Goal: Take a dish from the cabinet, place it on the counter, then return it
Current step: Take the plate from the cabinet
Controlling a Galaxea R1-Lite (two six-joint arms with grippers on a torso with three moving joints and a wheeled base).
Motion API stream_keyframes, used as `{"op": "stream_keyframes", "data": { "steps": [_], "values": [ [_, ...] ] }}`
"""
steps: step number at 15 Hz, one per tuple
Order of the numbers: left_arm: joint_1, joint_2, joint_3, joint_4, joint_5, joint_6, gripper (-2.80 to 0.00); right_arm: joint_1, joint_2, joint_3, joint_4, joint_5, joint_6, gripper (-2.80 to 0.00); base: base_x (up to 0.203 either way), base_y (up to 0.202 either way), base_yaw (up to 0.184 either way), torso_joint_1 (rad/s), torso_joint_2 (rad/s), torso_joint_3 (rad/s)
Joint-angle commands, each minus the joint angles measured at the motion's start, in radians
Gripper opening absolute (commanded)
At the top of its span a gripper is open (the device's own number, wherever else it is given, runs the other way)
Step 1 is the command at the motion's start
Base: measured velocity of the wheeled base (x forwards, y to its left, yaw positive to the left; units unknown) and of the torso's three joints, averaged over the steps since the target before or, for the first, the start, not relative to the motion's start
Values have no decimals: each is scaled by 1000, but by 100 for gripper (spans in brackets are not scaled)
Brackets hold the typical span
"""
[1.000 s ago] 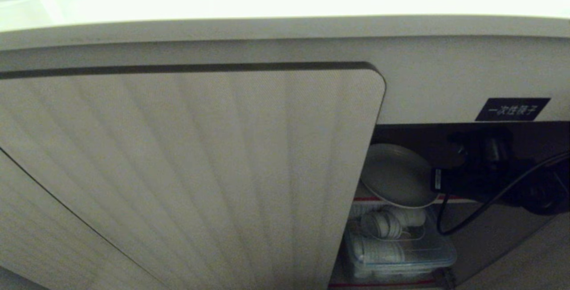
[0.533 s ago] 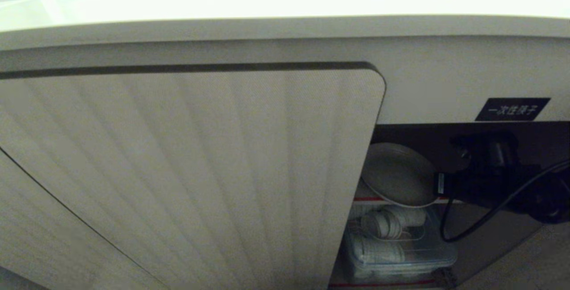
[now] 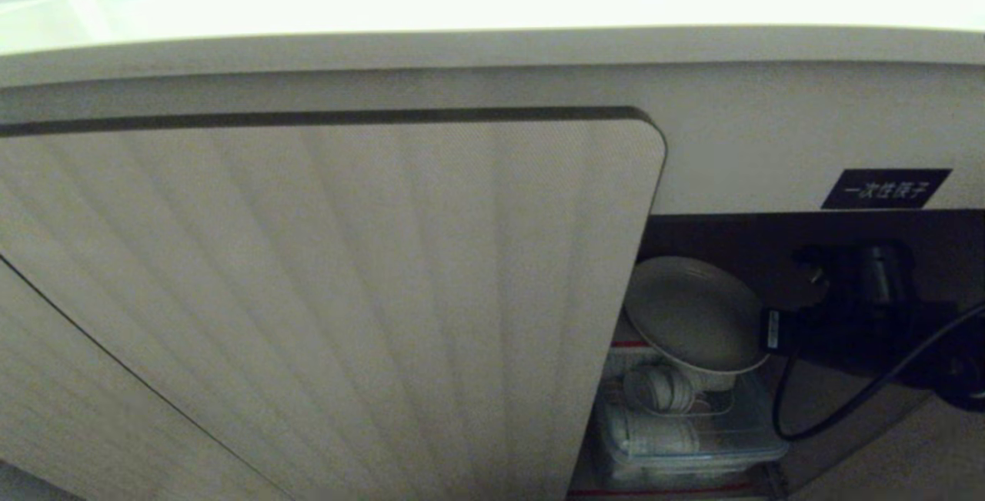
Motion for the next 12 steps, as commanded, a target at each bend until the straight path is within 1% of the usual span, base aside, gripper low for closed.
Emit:
{"op": "stream_keyframes", "data": {
  "steps": [1,9,12],
  "values": [
    [0,0,0,0,0,0,-280,0,-15,21,-10,-1,1,-280,0,0,0,0,0,0],
    [0,0,0,0,0,0,-280,3,-63,69,-22,1,5,-280,0,0,0,0,0,0],
    [0,0,0,0,0,0,-280,8,-79,83,-20,-1,40,-280,0,0,0,0,0,0]
  ]
}}
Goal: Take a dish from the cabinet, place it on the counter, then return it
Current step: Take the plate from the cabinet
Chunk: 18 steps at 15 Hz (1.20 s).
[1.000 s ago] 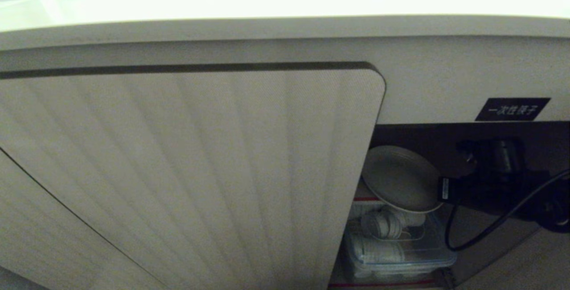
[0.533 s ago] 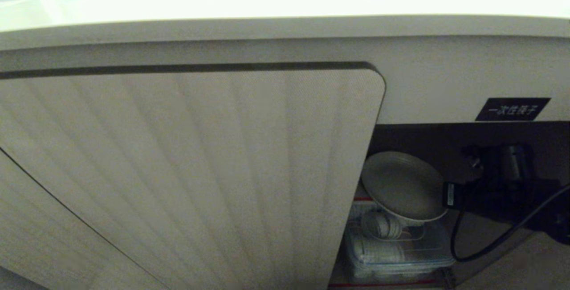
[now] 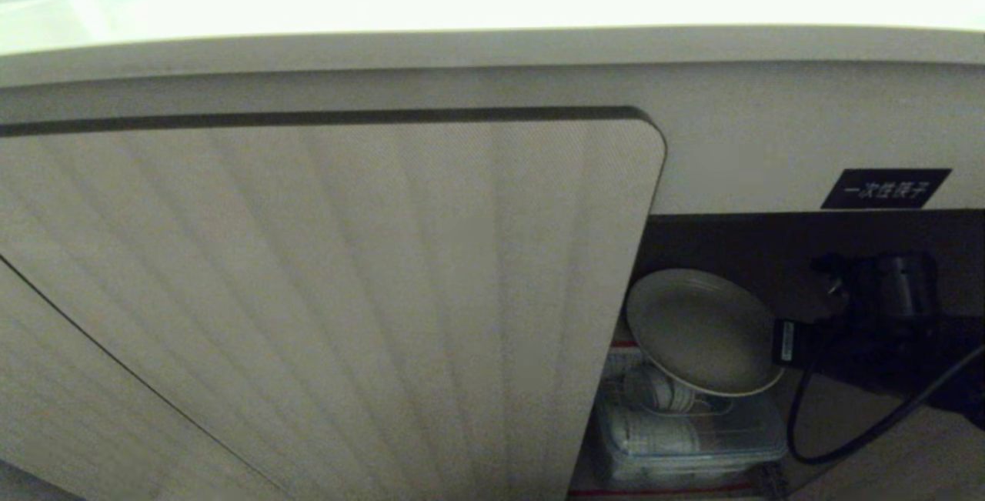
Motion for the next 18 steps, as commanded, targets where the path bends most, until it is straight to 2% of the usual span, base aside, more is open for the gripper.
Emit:
{"op": "stream_keyframes", "data": {
  "steps": [1,18],
  "values": [
    [0,0,0,0,0,0,-280,3,-18,8,-4,-1,11,-280,0,0,0,0,0,0],
    [0,0,0,0,0,0,-280,48,-165,138,-5,-1,24,-280,0,0,0,0,0,0]
  ]
}}
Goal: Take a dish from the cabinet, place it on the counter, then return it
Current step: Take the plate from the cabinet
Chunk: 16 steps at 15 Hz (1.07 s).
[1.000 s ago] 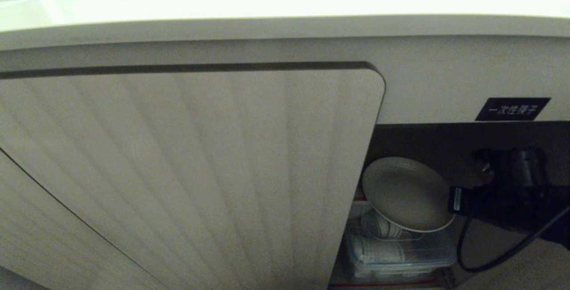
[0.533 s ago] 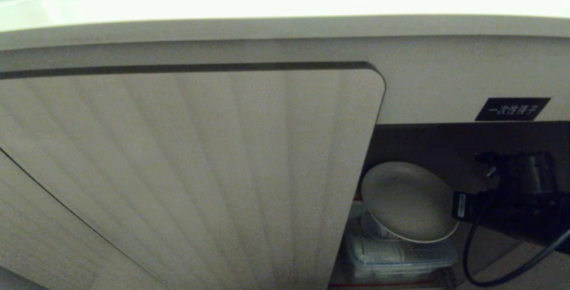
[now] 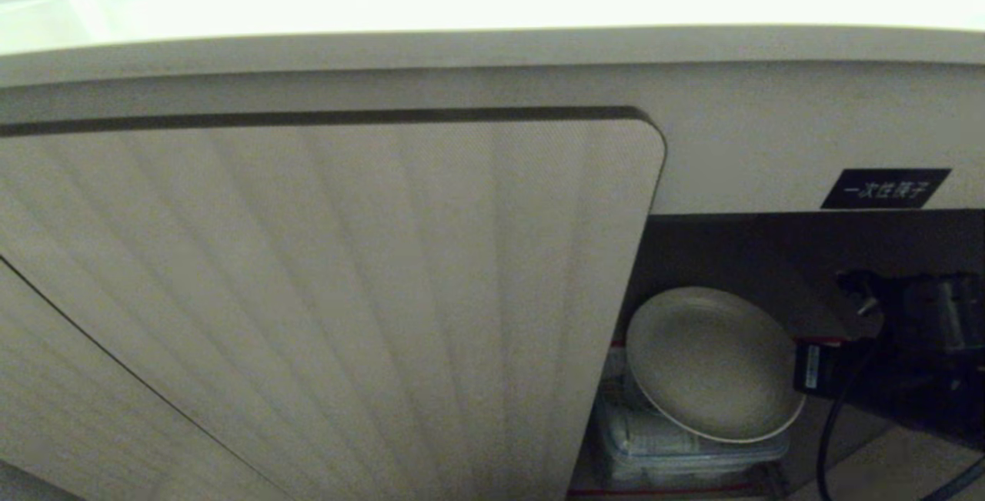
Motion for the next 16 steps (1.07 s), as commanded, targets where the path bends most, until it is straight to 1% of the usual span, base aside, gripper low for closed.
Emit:
{"op": "stream_keyframes", "data": {
  "steps": [1,3,6,12,14,16],
  "values": [
    [0,0,0,0,0,0,-280,22,-18,8,-3,-2,22,-280,0,0,0,0,0,0],
    [0,0,0,0,0,0,-280,52,-29,23,-3,-7,56,-280,0,0,0,0,0,0],
    [0,0,0,0,0,0,-280,72,-46,49,-3,-7,69,-280,0,0,0,0,0,0],
    [0,0,0,0,0,0,-280,76,-82,105,0,-6,81,-280,0,0,0,0,0,0],
    [0,0,0,0,0,0,-280,79,-98,127,2,-3,118,-280,0,0,0,0,0,0],
    [0,0,0,0,0,0,-280,81,-107,154,-2,-3,119,-280,0,0,0,0,0,0]
  ]
}}
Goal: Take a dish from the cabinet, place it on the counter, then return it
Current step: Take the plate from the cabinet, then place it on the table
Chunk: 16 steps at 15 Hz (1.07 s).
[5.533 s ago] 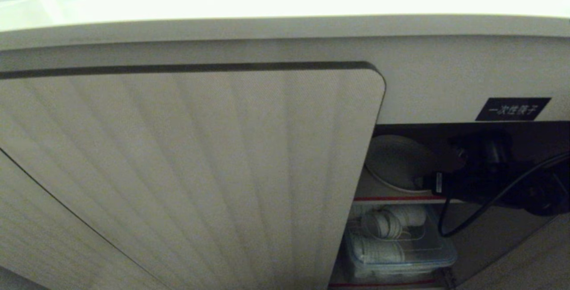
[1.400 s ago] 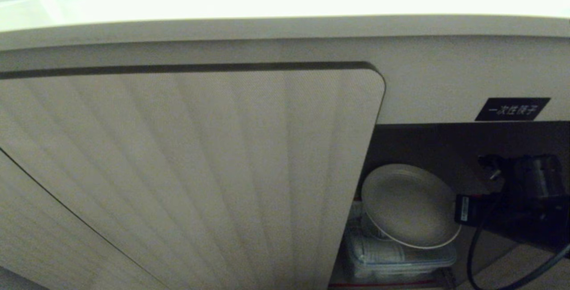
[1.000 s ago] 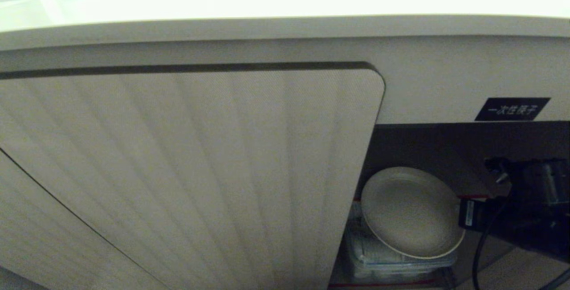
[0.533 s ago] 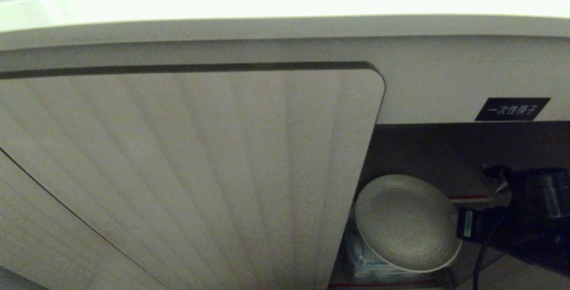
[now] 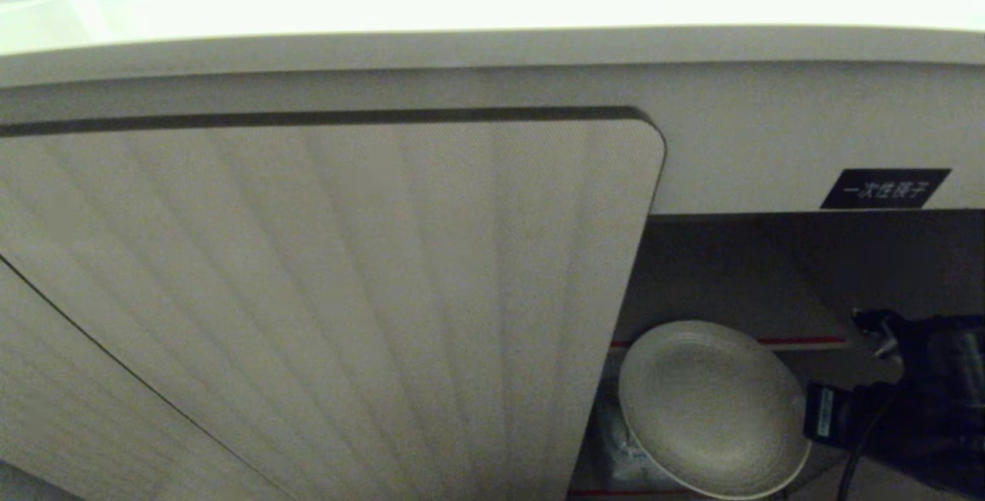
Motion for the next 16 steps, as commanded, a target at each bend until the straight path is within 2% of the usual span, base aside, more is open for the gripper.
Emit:
{"op": "stream_keyframes", "data": {
  "steps": [1,6,9,16],
  "values": [
    [0,0,0,0,0,0,-280,1,-16,20,-4,-1,2,-280,0,0,0,0,0,0],
    [0,0,0,0,0,0,-280,24,-48,94,-5,2,12,-280,0,0,0,0,0,0],
    [0,0,0,0,0,0,-280,55,-69,116,-3,4,45,-280,0,0,0,0,0,0],
    [0,0,0,0,0,0,-280,67,-114,180,-4,7,66,-280,0,0,0,0,0,0]
  ]
}}
